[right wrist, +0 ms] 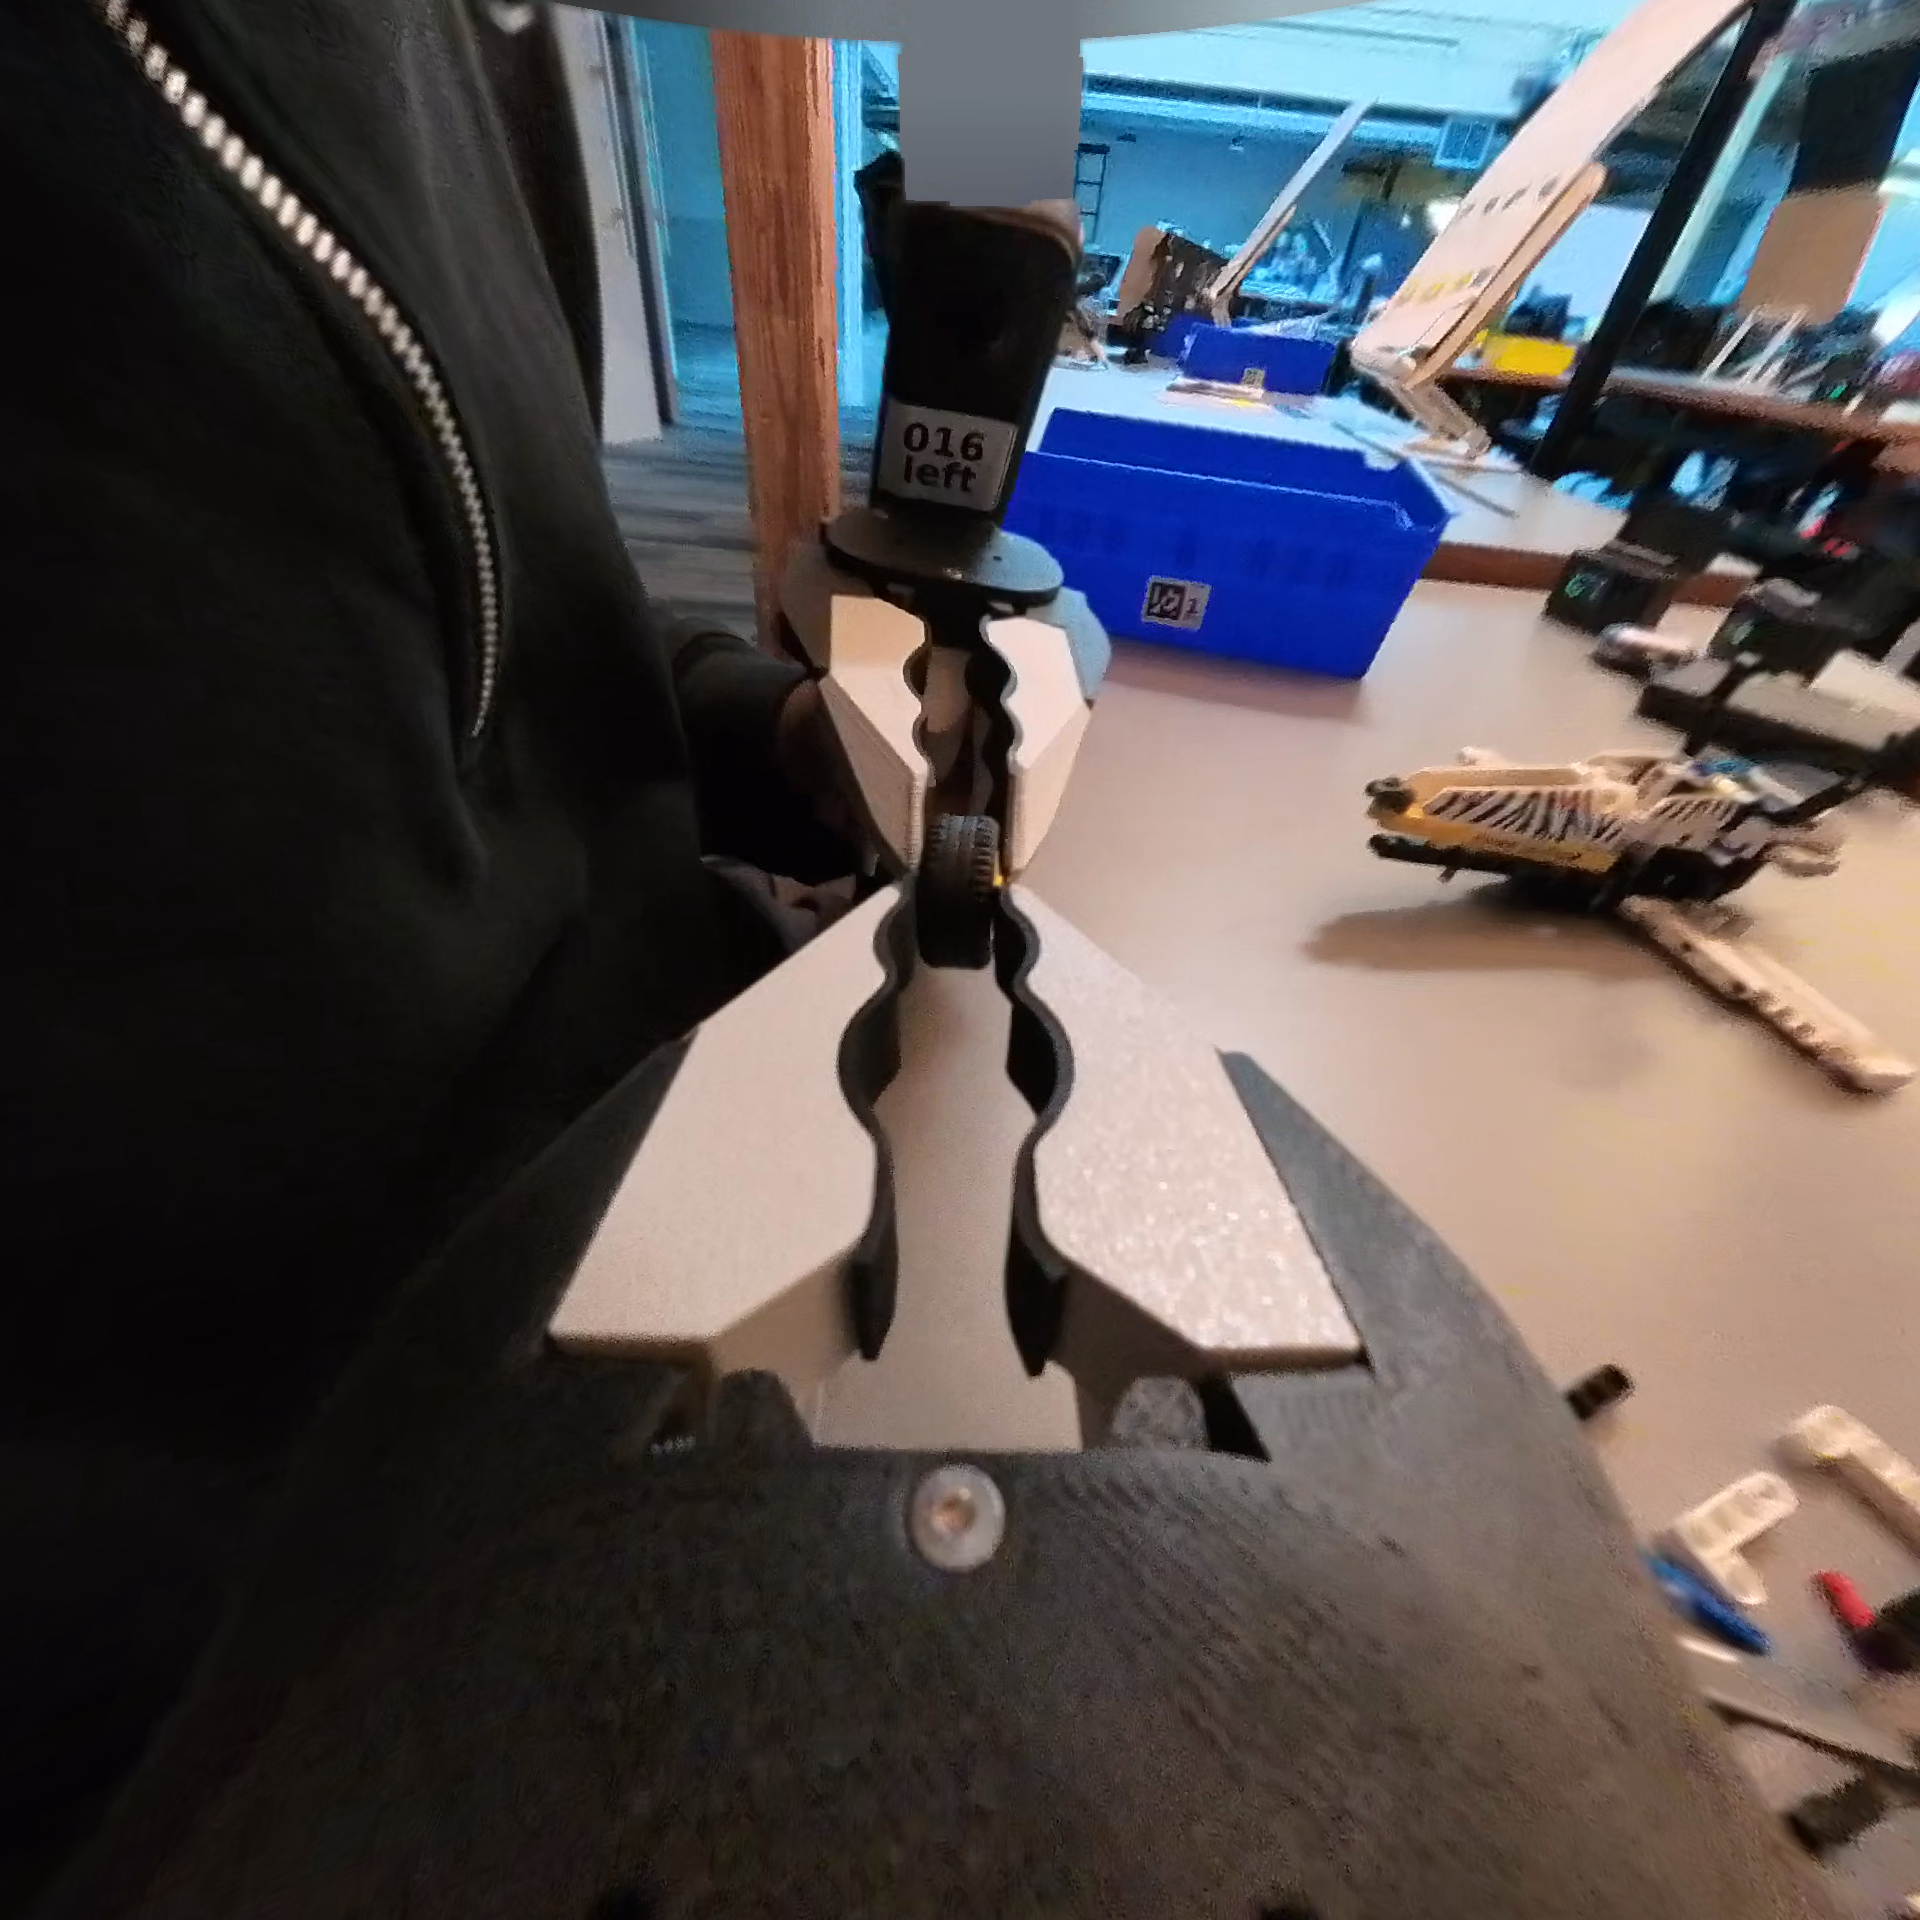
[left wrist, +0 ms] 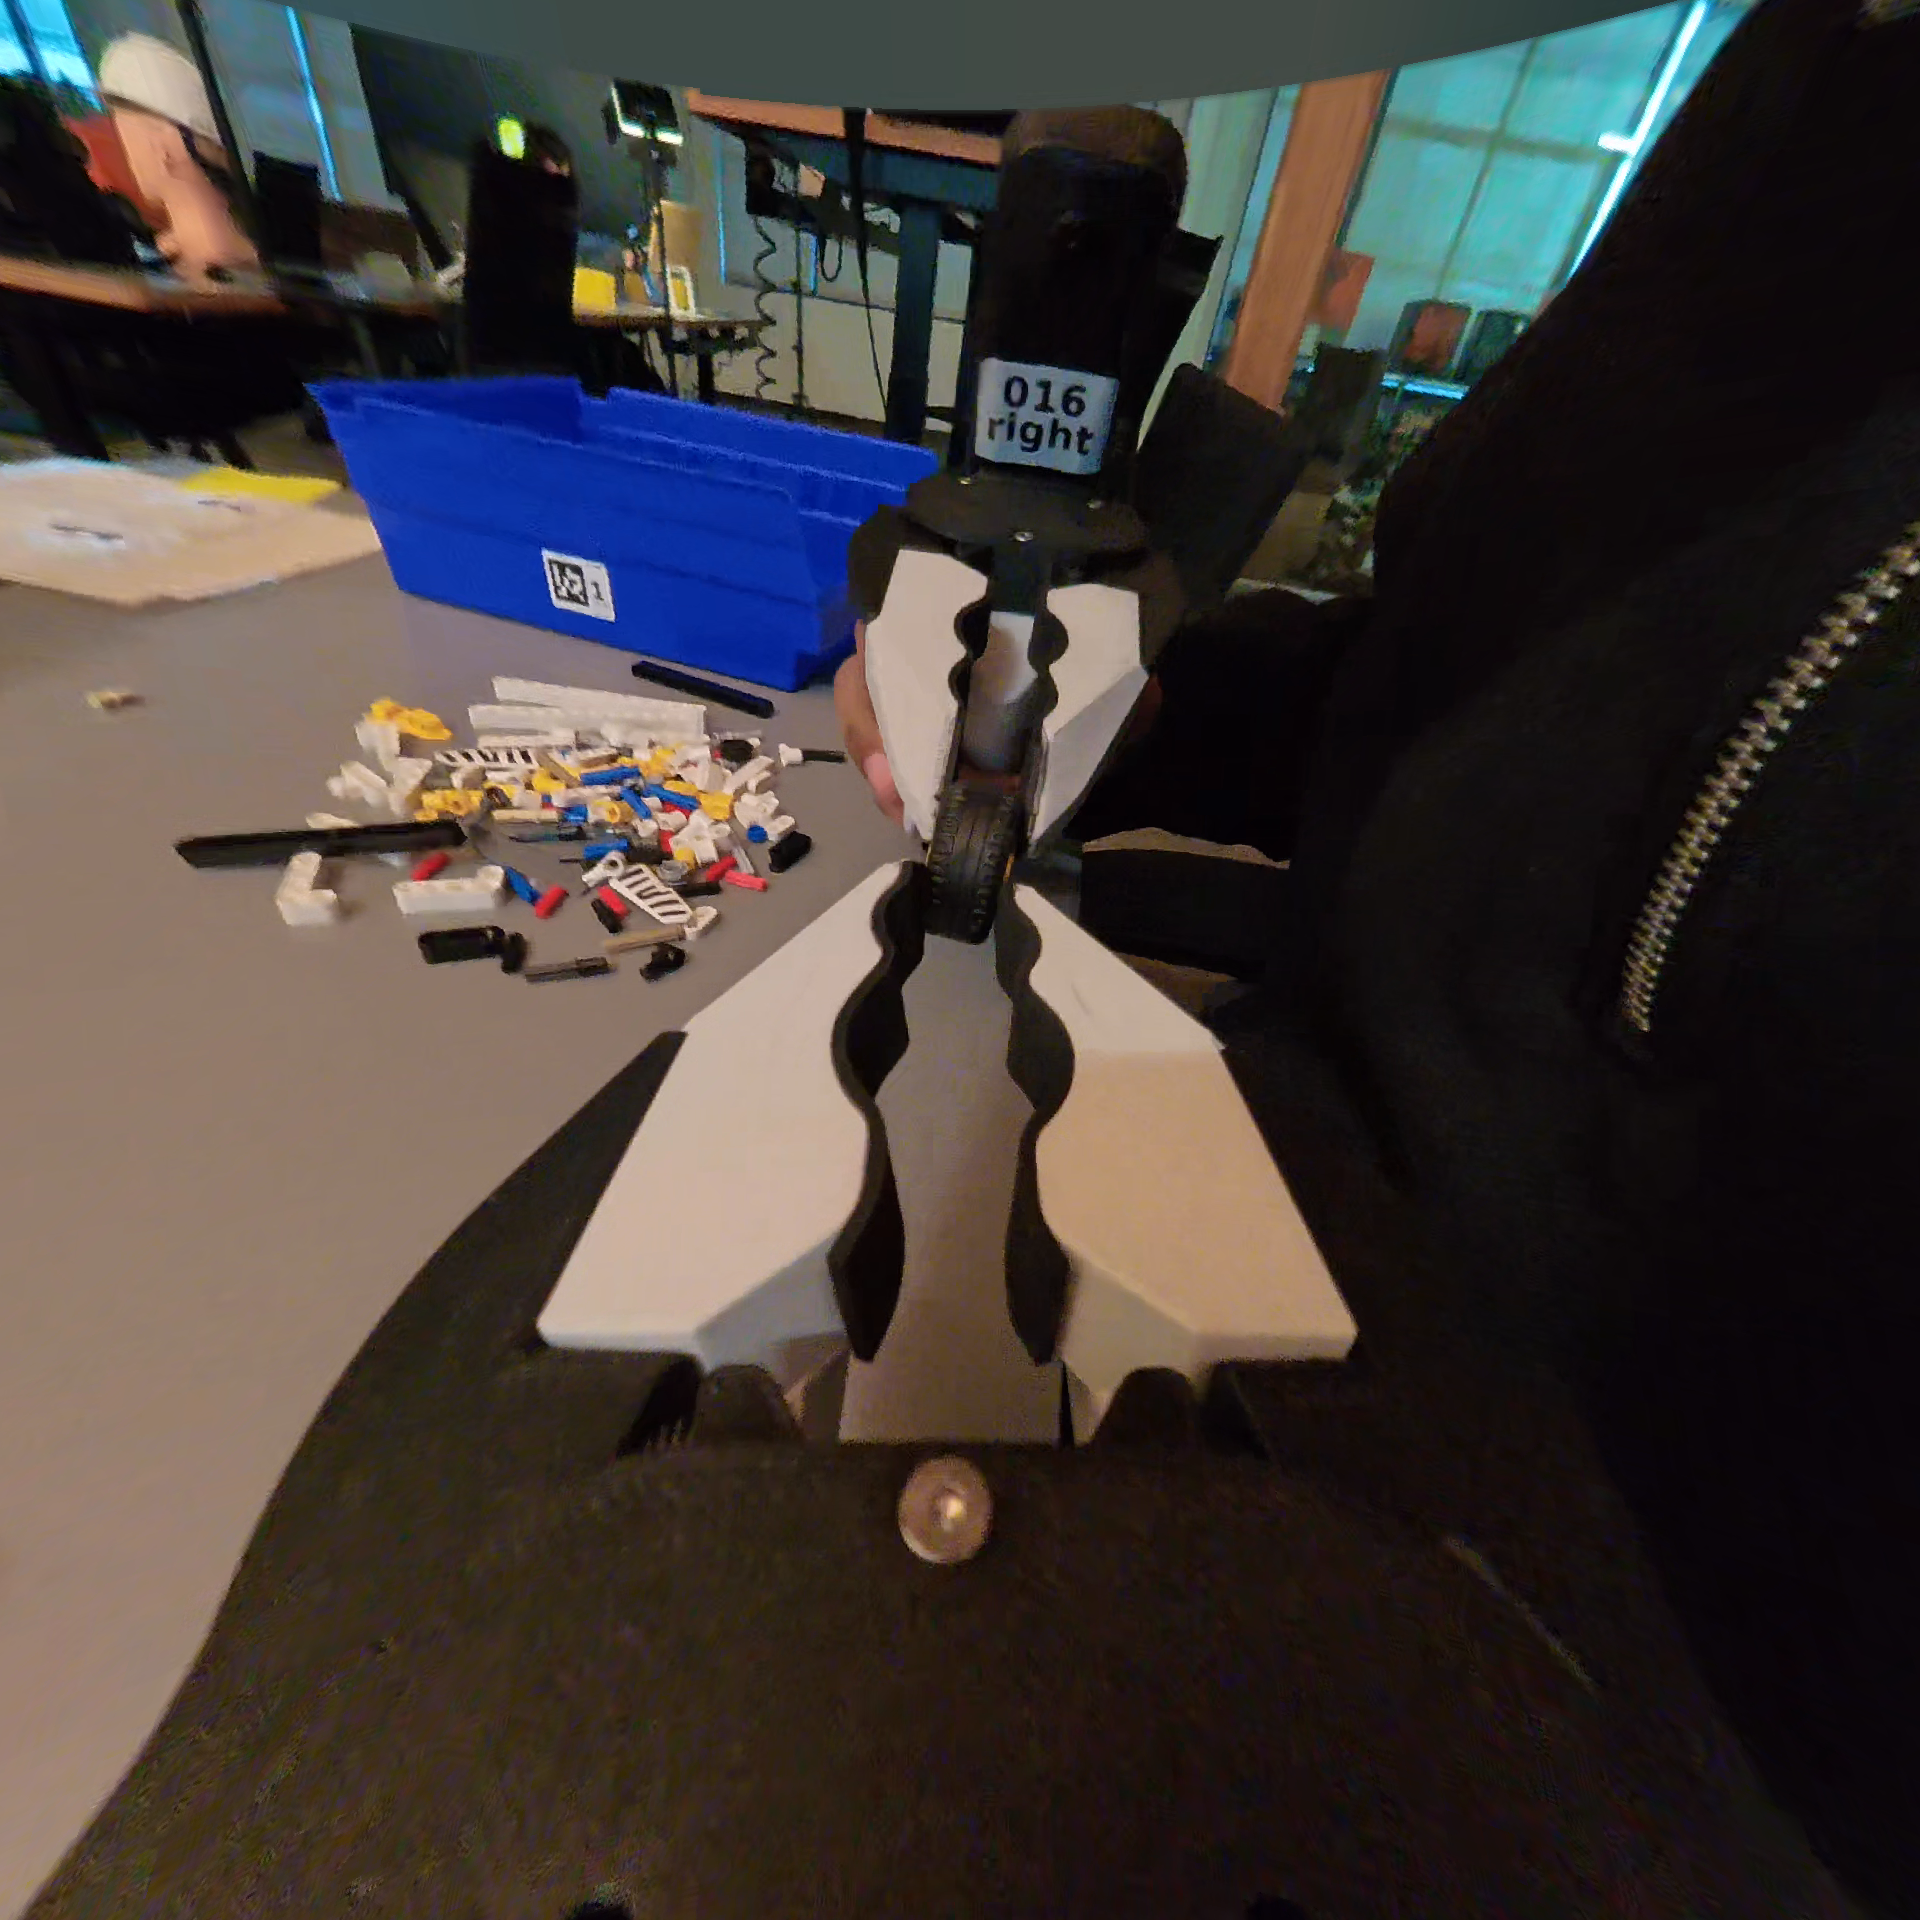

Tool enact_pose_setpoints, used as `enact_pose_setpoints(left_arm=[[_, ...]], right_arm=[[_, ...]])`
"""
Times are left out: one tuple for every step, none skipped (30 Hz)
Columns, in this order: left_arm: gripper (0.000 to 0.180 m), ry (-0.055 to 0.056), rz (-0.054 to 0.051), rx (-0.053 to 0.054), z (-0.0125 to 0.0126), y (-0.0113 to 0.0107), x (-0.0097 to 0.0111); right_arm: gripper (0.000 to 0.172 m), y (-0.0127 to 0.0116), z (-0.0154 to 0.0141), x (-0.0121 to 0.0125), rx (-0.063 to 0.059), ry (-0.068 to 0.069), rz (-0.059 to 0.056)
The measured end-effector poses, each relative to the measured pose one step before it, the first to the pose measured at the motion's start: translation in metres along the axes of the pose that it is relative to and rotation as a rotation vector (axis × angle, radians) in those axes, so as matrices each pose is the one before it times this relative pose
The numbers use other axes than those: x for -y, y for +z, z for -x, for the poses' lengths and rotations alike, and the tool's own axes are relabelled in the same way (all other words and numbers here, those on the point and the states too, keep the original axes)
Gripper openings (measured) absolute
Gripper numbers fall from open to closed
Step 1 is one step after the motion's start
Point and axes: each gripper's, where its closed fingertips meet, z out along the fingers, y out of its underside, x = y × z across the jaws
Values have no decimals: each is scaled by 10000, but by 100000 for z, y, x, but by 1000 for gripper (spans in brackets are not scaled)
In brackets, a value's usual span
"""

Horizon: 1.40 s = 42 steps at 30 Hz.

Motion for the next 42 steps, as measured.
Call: enact_pose_setpoints(left_arm=[[10,192,24,60,-4,-23,-11],[10,143,-2,62,26,-28,14],[10,121,-20,49,2,-14,41],[10,106,-37,116,94,11,50],[10,81,-23,100,66,24,44],[10,39,-22,100,98,34,29],[10,20,-26,115,142,16,44],[10,21,-43,90,104,16,57],[10,14,-36,152,178,28,59],[10,60,-20,105,86,27,25],[10,54,11,62,46,24,4],[10,41,36,28,13,26,-27],[10,71,37,29,-22,32,-10],[10,98,31,85,13,54,1],[10,87,44,85,-3,60,-4],[10,31,62,135,79,78,-35],[10,21,45,170,123,82,-40],[10,-33,5,114,31,79,-8],[10,-144,48,167,111,122,-60],[10,-180,23,191,158,106,-50],[10,-195,19,261,247,120,-32],[9,-233,70,337,329,157,-125],[9,-200,65,288,304,149,-166],[9,-219,48,249,275,103,-83],[8,-275,-63,262,237,88,48],[8,-259,-108,199,165,50,104],[8,-227,-87,138,153,39,75],[8,-92,4,145,203,23,-32],[8,28,84,162,195,39,-133],[8,17,-10,177,103,17,10],[8,59,-43,147,40,-7,83],[8,-3,20,74,47,17,20],[8,-128,-43,0,63,21,42],[8,-188,-97,-37,53,-2,75],[7,-148,-66,-36,62,-5,-6],[8,-147,-8,-45,30,14,-101],[8,-124,-52,-127,-89,-17,-18],[8,-95,-133,-205,-213,-60,132],[11,-72,-161,-149,-190,-10,169],[12,7,-175,-75,-153,22,204],[12,31,-144,-100,-118,-29,205],[13,-62,-36,-122,-33,18,85]], right_arm=[[12,29,-2,-44,-89,-338,61],[12,7,-3,20,-26,-132,43],[12,-4,-61,48,-28,-32,10],[12,-19,-103,36,-56,-51,-5],[12,-32,-100,36,-89,-111,-28],[12,-33,-153,13,-152,-140,-26],[12,-25,-142,38,-158,-158,-46],[12,-25,-185,32,-199,-149,-37],[11,-23,-167,20,-177,-158,-18],[12,-25,-87,2,-121,-165,-1],[12,-24,-28,-28,-78,-138,20],[12,-39,9,-37,-28,-80,29],[11,-46,-12,-24,-21,-53,41],[11,-55,-24,-22,-36,-56,41],[11,-60,-60,-56,-53,-53,72],[11,-45,-116,-88,-86,-43,103],[11,-54,-87,-48,-69,-54,74],[11,-65,-105,-63,-74,-10,83],[11,-39,-164,-102,-123,44,101],[11,-13,-228,-91,-206,16,96],[10,29,-308,-169,-290,-38,149],[10,59,-300,-225,-313,-130,209],[10,84,-247,-201,-311,-165,212],[10,89,-239,-84,-299,-114,146],[10,73,-228,18,-239,-5,64],[9,58,-190,25,-196,42,31],[9,105,-144,-55,-205,21,54],[9,129,-88,-158,-206,-11,112],[9,107,-82,-128,-229,-33,85],[9,36,-71,4,-212,28,-3],[9,15,-69,9,-149,150,-4],[9,18,-72,3,-148,196,-18],[9,37,-71,26,-182,197,-53],[9,58,-46,13,-154,209,-55],[9,48,1,-68,-74,237,-14],[9,2,23,-61,-5,250,-40],[9,-41,56,52,75,343,-128],[10,-71,80,173,180,517,-207],[9,-64,57,258,218,597,-257],[9,-80,0,202,205,495,-228],[9,-48,-28,91,175,427,-134],[10,-25,-50,22,135,362,-73]])
